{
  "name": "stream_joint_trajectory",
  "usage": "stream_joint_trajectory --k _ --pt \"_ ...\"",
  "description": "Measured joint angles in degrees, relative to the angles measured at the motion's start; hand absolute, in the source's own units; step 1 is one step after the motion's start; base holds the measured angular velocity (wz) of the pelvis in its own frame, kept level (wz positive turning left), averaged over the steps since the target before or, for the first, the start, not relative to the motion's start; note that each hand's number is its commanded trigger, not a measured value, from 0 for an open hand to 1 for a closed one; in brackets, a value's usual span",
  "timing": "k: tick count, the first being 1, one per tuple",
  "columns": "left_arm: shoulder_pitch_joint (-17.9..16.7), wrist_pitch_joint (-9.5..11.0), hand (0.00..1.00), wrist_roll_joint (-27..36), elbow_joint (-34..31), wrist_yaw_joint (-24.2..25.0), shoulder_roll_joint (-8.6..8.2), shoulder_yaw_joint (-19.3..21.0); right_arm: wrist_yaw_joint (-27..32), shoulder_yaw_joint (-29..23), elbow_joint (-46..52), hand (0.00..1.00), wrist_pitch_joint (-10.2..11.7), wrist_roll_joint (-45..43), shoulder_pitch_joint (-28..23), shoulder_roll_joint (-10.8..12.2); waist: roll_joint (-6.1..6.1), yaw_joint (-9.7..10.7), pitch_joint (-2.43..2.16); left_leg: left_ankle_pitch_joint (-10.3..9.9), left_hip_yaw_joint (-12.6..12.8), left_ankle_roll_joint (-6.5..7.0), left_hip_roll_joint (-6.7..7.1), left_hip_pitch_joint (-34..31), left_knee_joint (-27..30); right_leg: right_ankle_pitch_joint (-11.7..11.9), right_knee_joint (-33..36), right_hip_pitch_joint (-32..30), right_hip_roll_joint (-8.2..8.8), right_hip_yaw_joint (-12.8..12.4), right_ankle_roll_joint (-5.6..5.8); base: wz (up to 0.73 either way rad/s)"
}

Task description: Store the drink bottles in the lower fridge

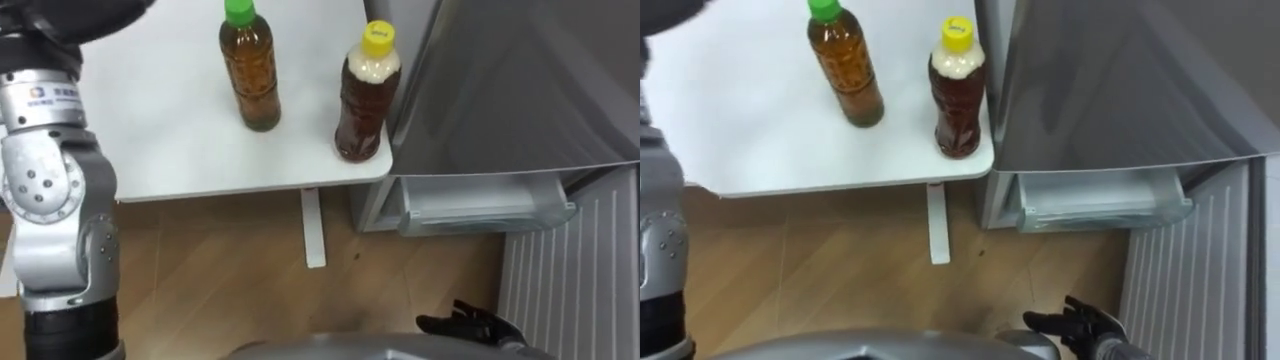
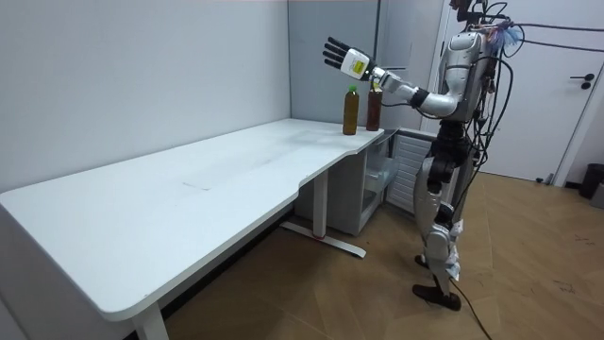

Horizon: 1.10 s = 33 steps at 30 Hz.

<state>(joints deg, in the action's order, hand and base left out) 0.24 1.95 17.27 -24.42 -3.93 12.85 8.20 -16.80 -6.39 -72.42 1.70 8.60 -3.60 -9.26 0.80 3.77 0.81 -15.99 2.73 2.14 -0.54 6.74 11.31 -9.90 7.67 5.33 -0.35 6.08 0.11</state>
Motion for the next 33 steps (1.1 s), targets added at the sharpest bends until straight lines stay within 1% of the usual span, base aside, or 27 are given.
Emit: stream_joint_trajectory --k 1,3,6,8,9,11,12,13,14,15,16,17,18,19,20,21,22,23,24,26,27,28,30,32,33 --pt "0.11 -0.25 0.0 0.0 0.0 1.08 0.0 -0.16 -0.14 -0.05 -0.01 0.0 0.0 0.02 0.04 0.0 0.05 0.3 -0.04 0.0 0.0 0.0 0.0 0.02 0.0 0.0 0.0 -0.02 -0.01 -0.01 0.0 -0.08" --pt "0.35 -1.17 0.0 -0.08 0.0 4.73 0.0 -0.21 -0.43 -0.08 -0.11 0.0 0.03 0.18 0.26 -0.01 0.27 0.79 -0.17 0.0 0.0 0.0 -0.02 0.15 -0.02 0.0 0.0 -0.17 -0.07 -0.54 0.0 -0.14" --pt "0.38 -2.03 0.0 0.01 0.0 8.19 0.0 -0.58 -0.53 -0.04 -1.01 0.0 0.19 1.47 0.26 -0.19 0.43 0.81 -0.22 0.0 -0.32 0.0 -0.03 1.05 -0.14 0.0 -0.01 0.26 -0.23 -1.46 0.0 -0.21" --pt "0.43 -2.07 0.0 0.08 -0.01 10.01 0.0 -0.65 -0.68 0.04 -1.31 0.0 0.23 2.53 0.53 -0.25 0.7 0.87 -0.23 0.0 -0.31 0.0 -0.04 1.5 -0.18 0.0 0.0 0.56 -0.25 -1.68 0.0 -0.12" --pt "0.44 -2.08 0.0 0.06 -0.01 11.09 0.0 -0.65 -0.75 0.03 -1.4 0.0 0.23 2.73 0.52 -0.42 0.9 0.91 -0.24 0.0 -0.23 0.0 -0.03 1.69 -0.22 0.0 0.0 0.61 -0.27 -2.25 0.0 -0.13" --pt "0.43 -2.18 0.0 -0.33 -0.01 12.35 0.0 -0.66 -0.8 0.07 -1.38 0.0 0.23 2.66 0.51 -0.63 1.24 0.91 -0.4 0.0 -0.05 0.0 0.0 2.02 -0.36 0.01 0.01 0.75 -0.1 -3.02 -0.01 -0.14" --pt "0.44 -2.2 0.0 -0.41 -0.01 12.96 0.05 -0.72 -0.79 0.37 -1.31 0.0 0.23 2.73 0.46 -0.68 1.23 0.9 -0.39 0.0 0.72 -0.01 0.15 1.84 0.28 0.03 -0.01 1.03 0.29 -4.07 -0.05 -0.09" --pt "0.41 -2.3 0.0 -0.35 -0.01 13.25 0.07 -0.77 -0.79 0.8 -1.27 0.0 0.23 2.82 0.51 -0.7 0.99 0.7 -0.2 -0.02 1.55 -0.03 0.37 1.36 1.54 0.05 -0.11 1.36 0.68 -5.14 -0.07 0.04" --pt "0.39 -2.5 0.0 -0.11 -0.01 13.6 0.13 -1.35 -0.77 1.65 -1.18 0.0 0.24 2.89 0.58 -0.52 -0.76 0.79 0.62 -0.91 2.43 -0.69 1.33 -1.93 6.66 0.05 -0.4 1.97 2.44 -9.41 -0.06 0.42" --pt "1.2 -2.8 0.0 -0.43 -0.06 14.08 0.19 -3.21 -0.87 1.66 -1.15 0.0 0.34 3.1 0.26 -0.76 -0.31 1.38 0.01 0.22 2.07 -1.56 1.11 -6.02 3.41 0.04 -0.4 1.36 3.18 -13.14 0.0 0.66" --pt "1.77 -2.84 0.0 -0.9 -0.07 14.61 0.23 -4.24 -0.84 1.13 -1.31 0.0 0.33 3.34 0.27 -0.86 -0.1 1.4 -0.12 1.65 3.06 0.48 0.78 -7.88 2.66 -0.32 -0.09 0.84 3.51 -13.81 0.57 0.56" --pt "1.52 -2.84 0.0 -1.72 -0.44 15.49 0.25 -5.43 -1.04 0.43 -1.57 0.0 -0.04 2.69 0.14 -1.02 -0.32 0.24 -0.8 3.24 5.3 0.65 1.33 -7.03 1.6 -0.9 0.69 -0.62 4.13 -13.04 1.76 0.06" --pt "1.47 -2.89 0.0 -2.37 -0.33 15.96 0.73 -6.35 -1.57 0.5 -1.9 0.0 -0.06 1.17 0.34 -0.93 -0.47 -1.45 -0.72 3.31 5.43 0.73 1.28 -6.07 1.53 -1.4 1.04 -0.89 3.61 -10.44 2.26 -0.31" --pt "1.41 -2.94 0.0 -2.48 -0.29 16.01 0.96 -6.52 -1.81 0.51 -1.87 0.0 0.06 0.71 0.38 -0.83 -0.21 -2.24 -0.56 3.31 4.3 0.73 1.16 -5.39 1.31 -1.43 0.98 -1.3 3.03 -9.82 2.1 -0.52" --pt "1.43 -2.94 0.0 -2.56 -0.3 16.09 1.27 -6.45 -2.4 0.66 -1.71 0.0 0.22 0.32 0.48 -0.81 0.21 -2.77 -0.32 3.3 0.72 0.71 0.7 -4.03 0.78 -0.5 0.57 -3.35 1.31 -8.97 0.81 -0.44" --pt "1.34 -3.0 0.0 -2.4 -0.21 16.27 1.35 -6.14 -2.72 0.78 -1.08 0.0 0.12 0.41 0.2 -1.1 0.6 -2.23 -0.29 3.2 -1.87 0.53 0.29 -2.57 -0.03 2.6 0.76 -5.05 0.0 -7.73 -0.31 -0.25" --pt "1.28 -3.25 0.0 -2.38 -0.25 16.8 1.13 -6.21 -2.78 0.66 -0.76 0.0 0.11 0.71 -0.03 -1.26 0.94 -1.72 -0.55 3.33 -1.85 0.31 0.18 -2.03 -0.46 3.06 1.18 -4.58 0.09 -6.91 -0.24 -0.06" --pt "1.54 -3.26 0.0 -2.32 -0.58 18.03 1.2 -6.03 -2.71 0.77 -0.34 0.0 -0.09 1.2 0.11 -1.27 1.11 -0.99 -0.49 3.57 -1.17 -0.07 0.2 -1.35 -1.13 3.13 0.82 -3.42 0.04 -6.67 -0.3 -0.04" --pt "1.68 -3.37 0.0 -2.3 -0.59 19.02 1.19 -6.15 -2.75 0.84 -0.35 0.0 -0.5 1.32 0.39 -1.51 1.28 -0.54 -0.27 3.66 -0.96 -0.21 0.05 -1.02 -2.02 3.13 0.77 -3.32 -0.21 -6.62 -0.3 -0.06" --pt "1.68 -3.84 0.0 -2.3 -0.59 20.4 1.19 -6.13 -2.8 0.75 -0.19 0.0 -0.62 1.7 0.36 -1.66 1.68 0.29 -0.41 3.67 -0.84 -0.21 -0.01 -0.93 -2.25 3.09 0.68 -3.36 -0.37 -6.56 -0.32 0.02" --pt "1.68 -4.31 0.0 -2.31 -0.59 20.94 1.2 -6.14 -2.94 0.77 -0.13 0.0 -0.96 2.09 0.46 -1.66 1.8 0.38 -0.5 3.67 -0.49 -0.21 -0.02 -0.65 -2.25 3.06 0.61 -3.33 -0.76 -6.57 -0.36 0.0" --pt "1.67 -4.52 0.0 -2.3 -0.59 21.11 1.2 -6.15 -2.99 0.76 -0.17 0.0 -1.14 2.16 0.56 -1.66 1.68 0.42 -0.42 3.67 -0.36 -0.21 0.02 -0.55 -2.26 3.04 0.6 -3.3 -0.78 -6.59 -0.4 -0.08" --pt "1.65 -4.59 0.0 -2.27 -0.59 21.86 1.21 -6.16 -3.44 0.85 -0.34 0.0 -1.63 2.33 0.83 -1.58 1.01 0.46 -0.09 3.66 -0.32 -0.2 0.33 -0.48 -2.25 2.96 0.62 -3.26 -0.81 -6.43 -0.53 -0.02" --pt "1.64 -4.63 0.0 -2.26 -0.59 22.29 1.2 -6.18 -3.43 0.86 -0.68 0.0 -1.9 2.45 1.23 -1.52 0.57 0.54 0.04 3.61 -0.33 -0.22 0.37 -0.64 -2.26 2.9 0.61 -3.35 -0.79 -6.23 -0.6 0.05" --pt "1.64 -4.67 0.0 -2.23 -0.59 22.51 1.2 -6.18 -3.42 0.82 -0.67 0.0 -2.0 2.51 1.38 -1.52 0.47 0.63 0.02 3.46 -0.42 -0.24 0.35 -0.69 -2.27 2.88 0.6 -3.37 -0.81 -5.99 -0.58 0.07"
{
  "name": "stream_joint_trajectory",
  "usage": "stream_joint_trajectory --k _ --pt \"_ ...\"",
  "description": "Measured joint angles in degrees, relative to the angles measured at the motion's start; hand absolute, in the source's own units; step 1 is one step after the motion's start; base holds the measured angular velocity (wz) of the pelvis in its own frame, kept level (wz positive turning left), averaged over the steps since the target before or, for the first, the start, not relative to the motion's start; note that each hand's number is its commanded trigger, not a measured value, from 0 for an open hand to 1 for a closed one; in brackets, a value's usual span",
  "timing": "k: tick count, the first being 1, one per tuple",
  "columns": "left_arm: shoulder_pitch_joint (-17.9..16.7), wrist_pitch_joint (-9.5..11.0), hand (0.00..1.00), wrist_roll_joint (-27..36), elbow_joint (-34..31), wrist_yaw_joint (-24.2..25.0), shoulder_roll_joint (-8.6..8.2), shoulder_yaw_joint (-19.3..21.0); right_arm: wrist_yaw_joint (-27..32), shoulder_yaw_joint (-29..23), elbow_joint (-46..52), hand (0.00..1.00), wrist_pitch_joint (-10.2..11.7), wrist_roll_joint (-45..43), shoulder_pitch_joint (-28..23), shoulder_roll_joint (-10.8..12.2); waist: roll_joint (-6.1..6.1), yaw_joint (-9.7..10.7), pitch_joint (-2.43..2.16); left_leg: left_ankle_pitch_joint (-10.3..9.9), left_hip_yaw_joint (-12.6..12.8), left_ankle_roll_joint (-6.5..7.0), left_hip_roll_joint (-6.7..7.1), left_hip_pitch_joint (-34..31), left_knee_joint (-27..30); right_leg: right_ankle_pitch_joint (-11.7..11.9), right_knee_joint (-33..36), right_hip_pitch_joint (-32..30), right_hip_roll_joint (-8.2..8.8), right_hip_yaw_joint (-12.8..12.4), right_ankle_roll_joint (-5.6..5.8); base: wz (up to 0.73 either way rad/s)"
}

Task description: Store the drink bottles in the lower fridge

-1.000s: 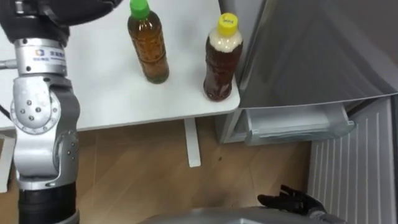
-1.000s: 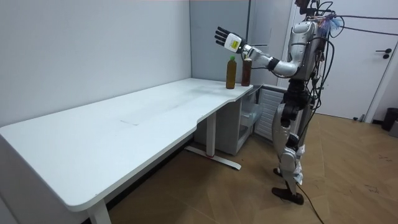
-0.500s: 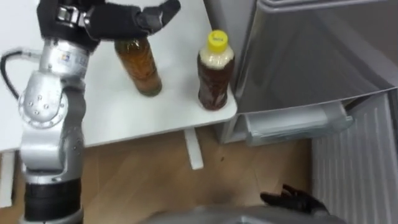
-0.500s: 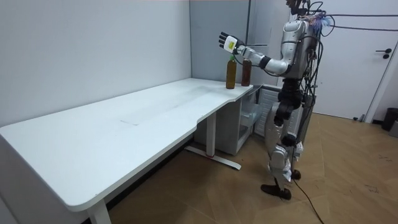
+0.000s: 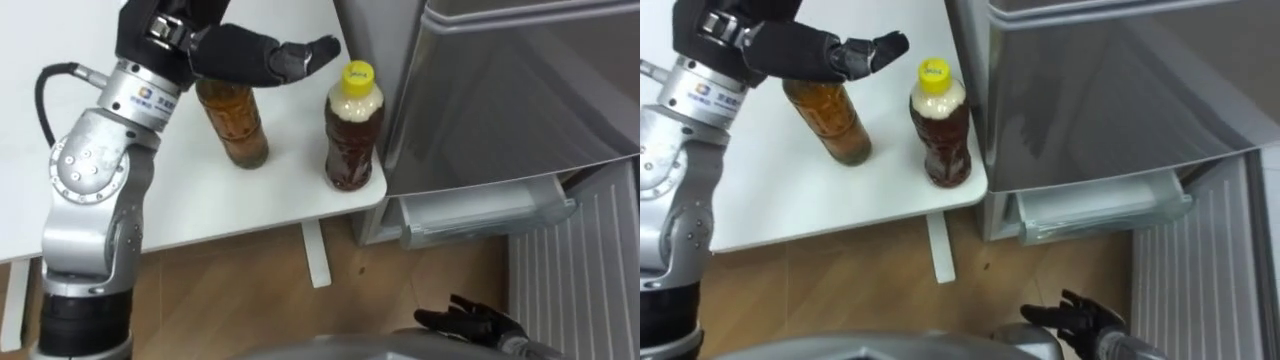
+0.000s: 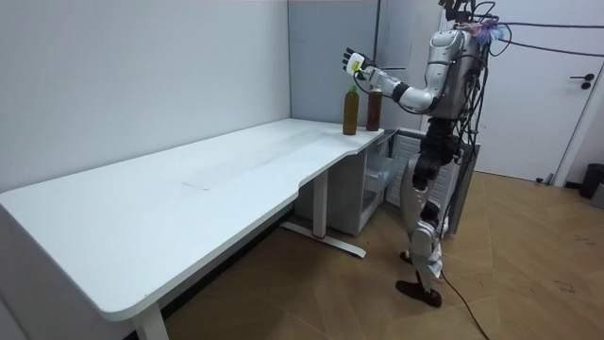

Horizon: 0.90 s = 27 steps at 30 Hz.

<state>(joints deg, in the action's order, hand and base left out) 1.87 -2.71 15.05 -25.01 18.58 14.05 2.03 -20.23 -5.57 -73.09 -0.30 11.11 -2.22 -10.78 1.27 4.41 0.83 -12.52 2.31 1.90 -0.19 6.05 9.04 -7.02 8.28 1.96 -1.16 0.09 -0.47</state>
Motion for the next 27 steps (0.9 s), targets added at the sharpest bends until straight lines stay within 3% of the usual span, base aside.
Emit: stream_joint_trajectory --k 1,6,8,13,23,27 --pt "0.0 -0.04 0.0 0.0 0.0 0.11 0.0 0.0 0.01 -0.02 0.0 0.0 -0.06 0.05 0.05 0.0 -0.07 -0.03 -0.03 -0.02 -0.01 0.01 0.0 0.0 -0.01 0.0 0.02 0.0 0.0 0.04 0.01 0.07" --pt "0.0 -0.35 0.0 0.42 -0.17 1.11 -0.06 0.06 0.06 -0.09 -0.08 0.0 -0.57 -0.07 -0.18 0.05 -0.15 -0.05 -1.14 -0.04 -0.16 0.03 0.0 0.17 0.17 -0.01 0.37 0.17 -0.05 0.12 0.03 0.02" --pt "0.0 -0.48 0.0 0.44 -0.33 1.55 -0.1 0.06 0.09 -0.14 -0.24 0.0 -0.54 -0.06 -0.18 0.04 -0.06 0.0 -1.22 -0.03 -0.16 0.02 -0.01 0.26 0.22 -0.02 0.37 0.28 -0.06 0.11 0.02 0.0" --pt "0.0 -0.76 0.0 0.5 -0.33 2.24 -0.11 0.06 0.15 -0.15 -0.38 0.0 -0.52 -0.06 -0.15 0.04 -0.09 0.02 -1.19 -0.03 -0.14 0.02 0.01 0.59 0.23 -0.06 0.31 0.64 -0.02 0.1 -0.02 0.0" --pt "-0.38 -0.95 0.0 2.41 -0.35 2.41 -0.38 -0.17 0.16 -0.12 -0.66 0.0 -0.46 0.07 0.17 0.55 -0.91 0.01 -0.64 -0.04 -0.44 0.02 0.05 0.65 0.19 -0.2 0.13 0.9 -0.02 0.3 -0.01 0.01" --pt "-0.49 -0.95 0.0 2.42 -0.14 2.43 -1.76 -1.55 0.23 0.44 -0.69 0.0 -0.48 -0.03 0.32 0.56 -0.87 0.05 -0.62 -0.05 -0.53 0.02 0.03 0.54 0.14 -0.19 -0.11 0.97 0.02 0.58 -0.01 0.0"
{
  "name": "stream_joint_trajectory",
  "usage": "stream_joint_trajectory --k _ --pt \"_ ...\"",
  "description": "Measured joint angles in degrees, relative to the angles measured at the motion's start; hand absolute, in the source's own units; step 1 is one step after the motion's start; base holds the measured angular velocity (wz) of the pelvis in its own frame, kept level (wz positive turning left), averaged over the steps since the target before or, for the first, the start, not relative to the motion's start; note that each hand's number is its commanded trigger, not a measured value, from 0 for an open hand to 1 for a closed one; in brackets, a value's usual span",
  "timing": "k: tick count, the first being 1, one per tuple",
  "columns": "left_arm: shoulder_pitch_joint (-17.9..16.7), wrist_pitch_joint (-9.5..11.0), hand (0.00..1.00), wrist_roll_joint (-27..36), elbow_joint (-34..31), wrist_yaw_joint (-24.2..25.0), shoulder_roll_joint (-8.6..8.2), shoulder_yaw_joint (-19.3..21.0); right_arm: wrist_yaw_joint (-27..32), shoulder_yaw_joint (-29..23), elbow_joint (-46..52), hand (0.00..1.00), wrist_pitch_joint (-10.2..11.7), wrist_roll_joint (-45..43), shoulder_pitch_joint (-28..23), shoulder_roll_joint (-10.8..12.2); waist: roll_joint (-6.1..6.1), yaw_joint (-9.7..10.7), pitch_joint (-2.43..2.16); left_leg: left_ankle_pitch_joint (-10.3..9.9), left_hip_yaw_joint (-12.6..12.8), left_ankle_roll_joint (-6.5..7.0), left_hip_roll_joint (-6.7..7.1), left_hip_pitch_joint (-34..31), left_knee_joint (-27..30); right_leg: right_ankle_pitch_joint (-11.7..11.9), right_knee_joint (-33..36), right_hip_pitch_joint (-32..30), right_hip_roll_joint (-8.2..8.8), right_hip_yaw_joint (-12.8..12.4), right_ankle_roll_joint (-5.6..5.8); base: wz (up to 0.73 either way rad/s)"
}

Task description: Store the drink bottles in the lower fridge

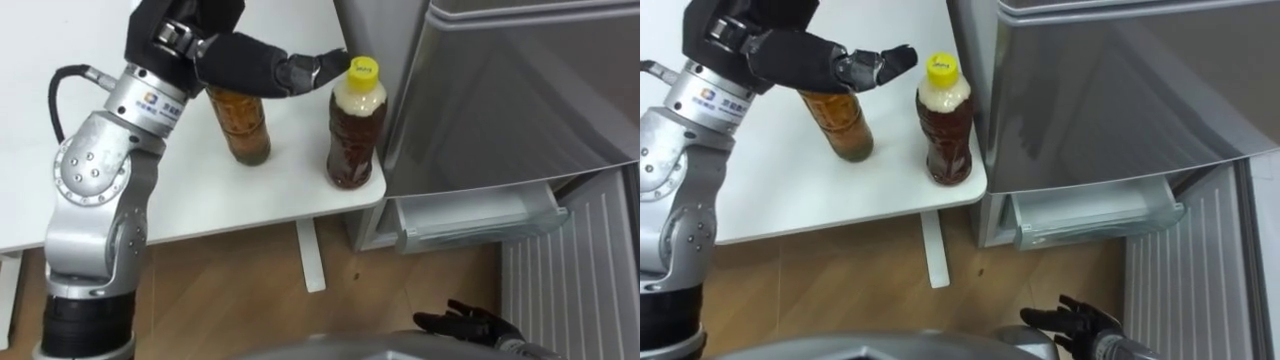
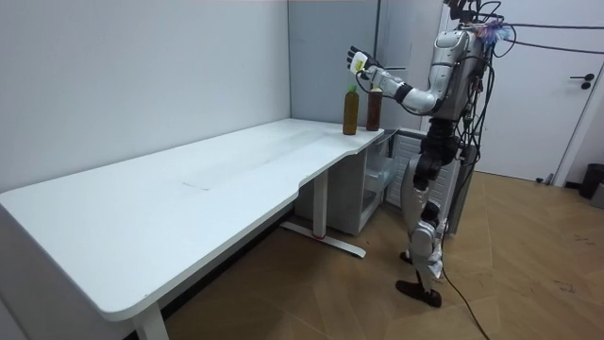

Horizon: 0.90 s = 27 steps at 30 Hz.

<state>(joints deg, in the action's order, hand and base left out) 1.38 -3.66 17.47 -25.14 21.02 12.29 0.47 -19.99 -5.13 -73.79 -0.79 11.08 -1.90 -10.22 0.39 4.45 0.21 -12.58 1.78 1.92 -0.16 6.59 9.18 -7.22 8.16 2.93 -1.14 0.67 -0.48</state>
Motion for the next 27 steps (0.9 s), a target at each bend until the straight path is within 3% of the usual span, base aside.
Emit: stream_joint_trajectory --k 7,10,17,27 --pt "-2.97 -0.18 0.0 2.05 0.98 2.12 -0.49 -3.85 0.59 0.84 0.04 0.0 0.01 -0.17 0.52 -0.05 0.41 0.24 0.24 0.0 -0.04 0.0 -0.05 -0.02 0.0 -0.06 -0.04 0.0 -0.03 -0.13 -0.07 0.0" --pt "-3.19 -1.24 0.0 2.12 1.73 2.23 -0.49 -6.0 1.08 2.2 0.04 0.0 -0.02 -0.17 1.06 -0.09 0.26 0.33 0.35 -0.04 -0.11 -0.06 -0.05 -0.13 -0.05 -0.12 -0.04 -0.05 -0.09 -0.13 -0.01 0.0" --pt "-3.58 -1.36 0.0 4.55 2.15 3.55 -0.19 -9.77 1.91 4.98 0.26 0.0 -0.06 -0.1 1.85 -0.18 0.01 0.44 0.43 -0.04 -0.1 -0.06 -0.06 -0.13 -0.48 -0.21 -0.13 -0.09 -0.13 -0.12 -0.04 0.0" --pt "-3.6 -1.36 0.0 5.69 2.21 4.55 -0.07 -11.48 2.01 7.27 0.22 0.0 -0.06 -0.15 2.83 -0.16 -0.16 0.47 0.38 -0.04 0.1 -0.06 -0.02 -0.1 -0.42 -0.31 -0.39 -0.1 -0.05 -0.15 -0.07 0.0"
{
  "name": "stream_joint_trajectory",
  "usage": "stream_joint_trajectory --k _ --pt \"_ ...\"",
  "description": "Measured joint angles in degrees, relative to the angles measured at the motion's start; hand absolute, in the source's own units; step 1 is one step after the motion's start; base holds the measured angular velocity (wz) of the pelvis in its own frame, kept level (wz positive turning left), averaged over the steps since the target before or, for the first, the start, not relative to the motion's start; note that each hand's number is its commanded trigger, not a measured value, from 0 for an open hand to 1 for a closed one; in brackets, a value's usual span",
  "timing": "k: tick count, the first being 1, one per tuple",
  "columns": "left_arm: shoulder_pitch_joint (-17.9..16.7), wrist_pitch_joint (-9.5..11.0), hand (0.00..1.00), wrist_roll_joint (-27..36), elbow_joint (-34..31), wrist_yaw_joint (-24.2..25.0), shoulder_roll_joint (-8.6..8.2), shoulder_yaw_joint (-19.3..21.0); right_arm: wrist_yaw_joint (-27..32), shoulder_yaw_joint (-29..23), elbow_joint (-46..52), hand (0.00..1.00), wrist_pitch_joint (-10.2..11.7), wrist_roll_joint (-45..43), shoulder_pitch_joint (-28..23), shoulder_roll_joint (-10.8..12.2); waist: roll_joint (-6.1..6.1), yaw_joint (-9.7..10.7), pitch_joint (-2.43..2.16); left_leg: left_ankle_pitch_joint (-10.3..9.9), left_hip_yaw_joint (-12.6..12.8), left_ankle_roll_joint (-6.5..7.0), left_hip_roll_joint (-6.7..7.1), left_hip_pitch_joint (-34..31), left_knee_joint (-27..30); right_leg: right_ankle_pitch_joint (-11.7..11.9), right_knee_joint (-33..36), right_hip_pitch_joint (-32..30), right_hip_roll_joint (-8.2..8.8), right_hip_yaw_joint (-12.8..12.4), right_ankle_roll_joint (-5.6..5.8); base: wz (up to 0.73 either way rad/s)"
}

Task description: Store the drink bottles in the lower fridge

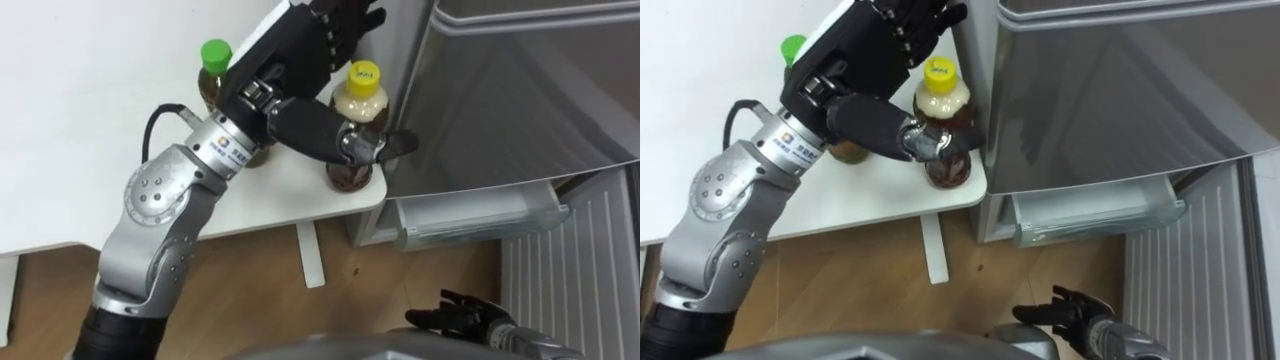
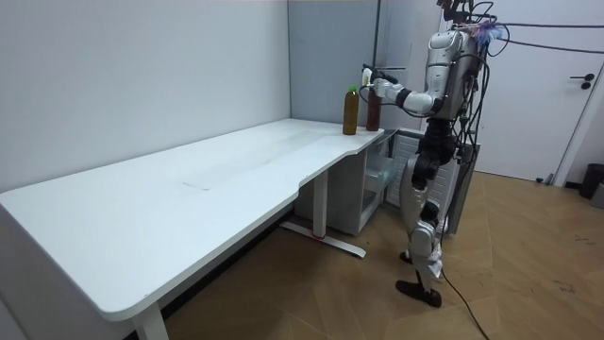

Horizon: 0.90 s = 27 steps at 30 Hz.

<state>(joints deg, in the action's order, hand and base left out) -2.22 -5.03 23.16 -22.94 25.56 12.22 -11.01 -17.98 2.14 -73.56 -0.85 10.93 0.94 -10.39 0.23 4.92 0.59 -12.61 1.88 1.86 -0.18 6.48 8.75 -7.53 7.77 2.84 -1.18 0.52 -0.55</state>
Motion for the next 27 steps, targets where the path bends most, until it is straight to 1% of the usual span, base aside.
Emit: stream_joint_trajectory --k 8,12,19,23,27 --pt "-0.08 -0.03 0.0 0.02 1.72 0.53 -0.07 -0.13 -0.02 0.48 -0.02 0.0 -0.02 0.01 0.0 0.1 -0.36 -0.15 -0.24 0.0 0.48 0.0 -0.04 0.16 0.09 -0.02 0.1 0.01 0.01 -0.19 -0.04 0.0" --pt "-0.09 -0.03 0.0 0.02 3.85 0.97 -0.02 -0.26 -0.04 0.72 -0.02 0.0 -0.02 0.03 0.0 0.1 -0.37 -0.3 -0.25 0.0 0.59 0.0 -0.04 0.21 0.11 -0.02 0.21 0.02 0.0 -0.2 -0.04 0.0" --pt "-0.13 0.38 0.0 0.01 4.96 0.96 -0.01 -0.22 -0.04 1.11 -0.07 0.0 0.0 0.17 0.0 0.21 -0.69 -0.45 -0.22 0.0 0.65 0.0 -0.07 0.27 0.17 -0.02 0.34 0.07 -0.01 -0.18 -0.04 0.0" --pt "-0.93 0.33 0.0 0.0 4.97 0.93 0.11 -0.23 -0.04 1.26 -0.07 0.0 0.0 0.78 0.0 0.31 -0.8 -0.48 -0.18 0.0 0.65 0.0 -0.05 0.13 0.22 -0.02 0.28 0.05 0.02 -0.07 -0.04 0.0" --pt "-1.98 0.3 0.0 -0.06 4.97 0.93 0.62 -0.26 -0.1 1.86 -0.07 0.0 0.0 1.95 -0.09 0.37 -0.82 -0.47 -0.16 0.0 0.65 0.0 -0.05 0.05 0.22 -0.02 0.18 0.05 0.01 0.05 -0.04 0.0"
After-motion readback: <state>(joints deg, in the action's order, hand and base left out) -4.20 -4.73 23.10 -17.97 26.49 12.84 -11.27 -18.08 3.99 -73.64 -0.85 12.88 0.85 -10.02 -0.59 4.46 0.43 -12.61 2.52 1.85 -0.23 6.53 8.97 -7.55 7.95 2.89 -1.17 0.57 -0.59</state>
